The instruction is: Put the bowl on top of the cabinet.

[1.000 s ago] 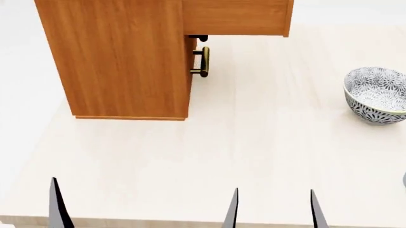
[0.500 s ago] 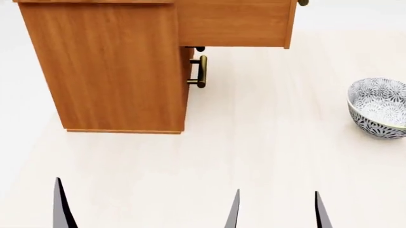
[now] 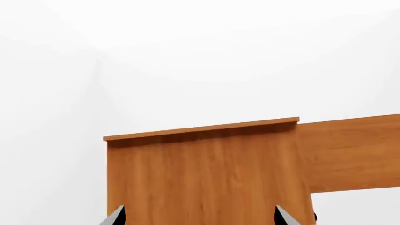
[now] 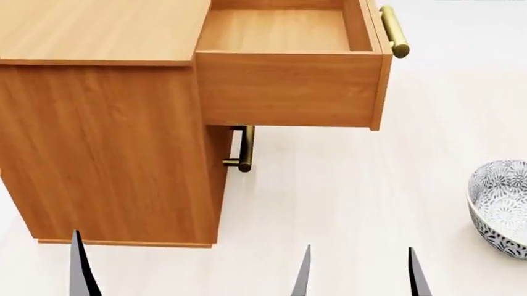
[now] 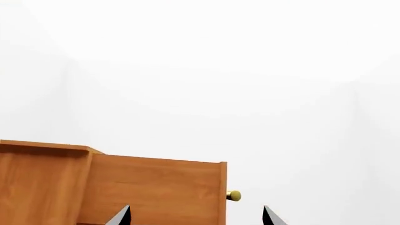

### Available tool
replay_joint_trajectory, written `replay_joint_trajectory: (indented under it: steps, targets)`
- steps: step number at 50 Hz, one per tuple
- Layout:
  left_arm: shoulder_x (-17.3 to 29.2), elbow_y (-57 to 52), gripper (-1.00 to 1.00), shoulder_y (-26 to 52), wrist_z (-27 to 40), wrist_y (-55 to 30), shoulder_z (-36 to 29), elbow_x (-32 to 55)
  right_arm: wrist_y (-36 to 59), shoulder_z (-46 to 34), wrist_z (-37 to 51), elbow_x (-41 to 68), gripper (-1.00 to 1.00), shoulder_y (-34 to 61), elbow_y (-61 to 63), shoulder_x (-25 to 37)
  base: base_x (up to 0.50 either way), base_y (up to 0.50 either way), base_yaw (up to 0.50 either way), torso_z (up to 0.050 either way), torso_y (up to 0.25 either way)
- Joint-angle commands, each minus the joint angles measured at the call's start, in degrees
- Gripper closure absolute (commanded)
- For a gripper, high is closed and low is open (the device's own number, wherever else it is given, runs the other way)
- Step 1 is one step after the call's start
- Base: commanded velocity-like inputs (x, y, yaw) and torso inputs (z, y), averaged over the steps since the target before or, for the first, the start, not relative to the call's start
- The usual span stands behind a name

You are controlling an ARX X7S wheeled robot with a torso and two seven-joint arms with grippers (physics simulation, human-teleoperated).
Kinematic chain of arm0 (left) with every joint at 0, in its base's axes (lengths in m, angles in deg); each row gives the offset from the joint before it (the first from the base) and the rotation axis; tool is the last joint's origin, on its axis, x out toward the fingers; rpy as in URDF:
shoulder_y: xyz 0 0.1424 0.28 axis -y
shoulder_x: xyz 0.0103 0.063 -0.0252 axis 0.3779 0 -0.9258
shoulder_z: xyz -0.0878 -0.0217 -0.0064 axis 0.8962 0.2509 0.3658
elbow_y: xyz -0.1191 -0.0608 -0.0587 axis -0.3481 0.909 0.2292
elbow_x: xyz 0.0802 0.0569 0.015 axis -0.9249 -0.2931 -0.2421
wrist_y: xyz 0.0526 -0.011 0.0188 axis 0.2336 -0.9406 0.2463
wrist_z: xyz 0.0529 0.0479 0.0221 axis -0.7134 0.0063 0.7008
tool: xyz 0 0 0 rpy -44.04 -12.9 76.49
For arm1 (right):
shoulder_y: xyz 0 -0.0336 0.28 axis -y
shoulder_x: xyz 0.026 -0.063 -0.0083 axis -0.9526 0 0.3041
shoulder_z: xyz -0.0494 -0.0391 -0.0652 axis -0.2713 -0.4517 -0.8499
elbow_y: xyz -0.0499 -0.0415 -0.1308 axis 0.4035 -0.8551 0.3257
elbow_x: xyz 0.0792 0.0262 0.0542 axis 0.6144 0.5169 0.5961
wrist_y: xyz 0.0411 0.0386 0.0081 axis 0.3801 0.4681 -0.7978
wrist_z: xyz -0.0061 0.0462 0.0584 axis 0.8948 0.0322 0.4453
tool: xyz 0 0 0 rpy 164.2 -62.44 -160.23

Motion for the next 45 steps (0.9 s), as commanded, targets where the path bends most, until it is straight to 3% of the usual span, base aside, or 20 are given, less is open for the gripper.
replay_joint_trajectory:
  steps: [1,12,18,28,45]
  targets:
    - [0.61,0.50,-1.00,0.07,0.49,0.82,0.01,0.82,1.21,-0.36,0.18,-0.98,-1.00,0.16,0.06,0.29,0.29,0.00,0.00,0.000,0.000]
    - [1.26,0.73,-1.00,0.07,1.39,0.91,-0.72,0.81,3.11,-1.26,0.37,-0.82,-1.00,0.63,-0.14,0.94,0.06,0.00,0.00,0.000,0.000]
    - [1.62,0.58,-1.00,0.09,1.75,0.63,-1.02,0.92,19.49,-1.54,-2.84,-9.15,-1.00,4.12,0.79,2.19,0.00,0.00,0.00,0.000,0.000]
    - [2.17,0.78,-1.00,0.14,2.40,0.58,-1.47,1.04,38.69,1.58,-8.31,-16.09,-1.00,11.51,-2.13,7.78,0.00,0.00,0.00,0.000,0.000]
    - [2.83,0.58,-1.00,0.23,3.17,-0.88,-2.14,1.88,48.92,3.41,-14.89,-23.70,-1.00,26.09,-6.02,17.95,0.00,0.00,0.00,0.000,0.000]
